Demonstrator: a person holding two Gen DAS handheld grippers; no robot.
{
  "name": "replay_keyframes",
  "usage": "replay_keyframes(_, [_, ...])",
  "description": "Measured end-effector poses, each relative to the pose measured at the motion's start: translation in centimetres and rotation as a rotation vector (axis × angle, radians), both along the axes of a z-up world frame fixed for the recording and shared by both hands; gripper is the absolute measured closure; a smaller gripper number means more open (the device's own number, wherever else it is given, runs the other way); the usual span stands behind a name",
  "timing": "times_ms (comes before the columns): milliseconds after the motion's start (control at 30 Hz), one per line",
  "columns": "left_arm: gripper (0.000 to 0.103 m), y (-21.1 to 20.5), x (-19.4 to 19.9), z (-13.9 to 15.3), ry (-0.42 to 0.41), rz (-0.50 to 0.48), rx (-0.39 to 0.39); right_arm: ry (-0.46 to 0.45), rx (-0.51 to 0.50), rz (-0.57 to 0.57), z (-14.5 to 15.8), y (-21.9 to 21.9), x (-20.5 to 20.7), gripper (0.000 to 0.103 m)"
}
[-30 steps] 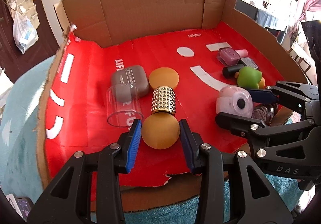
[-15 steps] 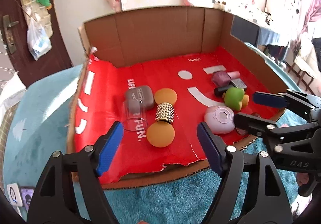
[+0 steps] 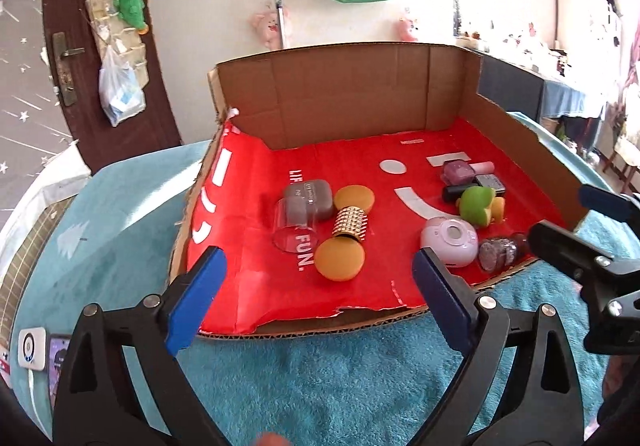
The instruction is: Organize rigid objects
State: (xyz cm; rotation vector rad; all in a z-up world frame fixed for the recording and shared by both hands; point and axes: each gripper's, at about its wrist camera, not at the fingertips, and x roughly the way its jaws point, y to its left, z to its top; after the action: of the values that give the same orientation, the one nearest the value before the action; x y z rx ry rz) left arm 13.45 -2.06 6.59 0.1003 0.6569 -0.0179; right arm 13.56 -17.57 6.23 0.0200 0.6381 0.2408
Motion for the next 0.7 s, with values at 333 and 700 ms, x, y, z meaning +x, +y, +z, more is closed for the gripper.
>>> replay_keyframes(333, [0.008, 0.2, 0.1, -1.4, 0.009, 0.031, 0.006, -0.019, -0.048, -0.1, -2.1, -0.3, -0.2, 0.0])
replay_keyframes(700, [0.007, 0.5, 0.6, -3.0, 0.053, 0.029, -0.027, 0.015, -0.08, -0.112, -3.7, 0.1, 0.1, 0.0])
